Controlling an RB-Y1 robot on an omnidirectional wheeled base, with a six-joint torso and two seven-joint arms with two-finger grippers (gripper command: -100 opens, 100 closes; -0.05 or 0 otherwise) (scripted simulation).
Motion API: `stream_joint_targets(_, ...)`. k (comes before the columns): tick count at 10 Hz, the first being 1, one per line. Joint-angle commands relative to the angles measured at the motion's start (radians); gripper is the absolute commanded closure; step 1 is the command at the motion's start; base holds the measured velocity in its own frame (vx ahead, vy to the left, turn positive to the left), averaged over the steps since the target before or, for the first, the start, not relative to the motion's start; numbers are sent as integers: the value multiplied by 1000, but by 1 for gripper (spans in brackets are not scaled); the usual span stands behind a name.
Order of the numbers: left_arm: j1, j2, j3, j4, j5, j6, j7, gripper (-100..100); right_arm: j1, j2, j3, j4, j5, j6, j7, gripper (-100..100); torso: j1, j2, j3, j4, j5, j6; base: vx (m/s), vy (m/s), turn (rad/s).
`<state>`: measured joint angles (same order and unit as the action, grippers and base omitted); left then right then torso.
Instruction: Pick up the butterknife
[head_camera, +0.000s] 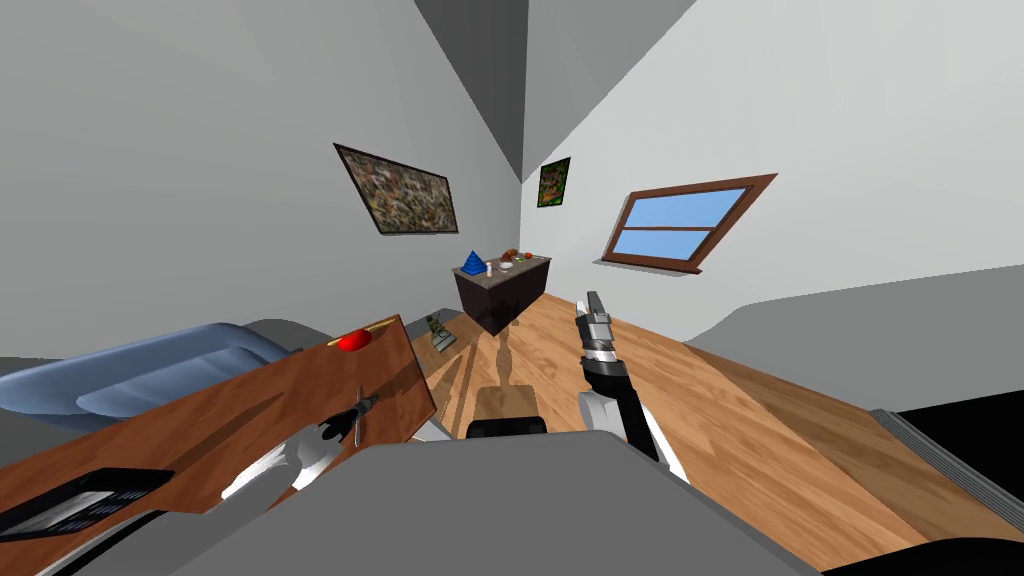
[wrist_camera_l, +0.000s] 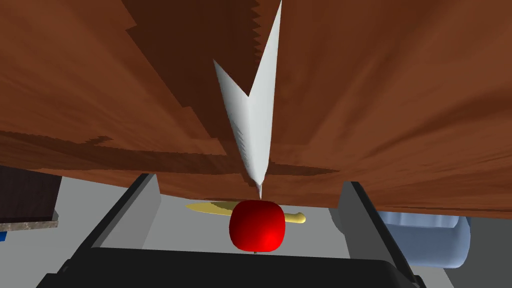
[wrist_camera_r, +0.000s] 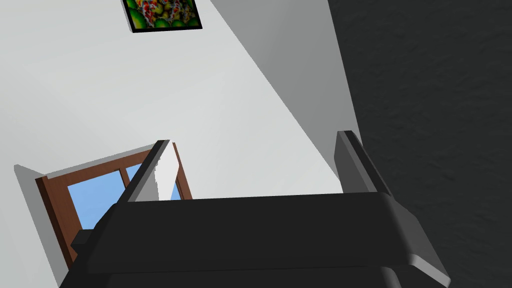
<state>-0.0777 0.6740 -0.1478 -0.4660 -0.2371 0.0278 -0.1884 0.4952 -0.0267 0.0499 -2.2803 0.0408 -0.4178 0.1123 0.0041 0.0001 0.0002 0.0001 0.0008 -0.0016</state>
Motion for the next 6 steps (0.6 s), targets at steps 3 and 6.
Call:
stream_joint_targets(3, -3, -3, 4, 5, -4, -4, -5, 100, 0, 0, 0, 0, 0, 0, 0, 0, -3, 1, 0, 0, -1, 0, 2, 10, 0)
stream_joint_targets(6, -2, -1, 3, 7, -5, -2, -8, 100, 0, 0, 0, 0, 0, 0, 0, 0, -3, 2, 2, 1, 1, 0, 0, 0, 0)
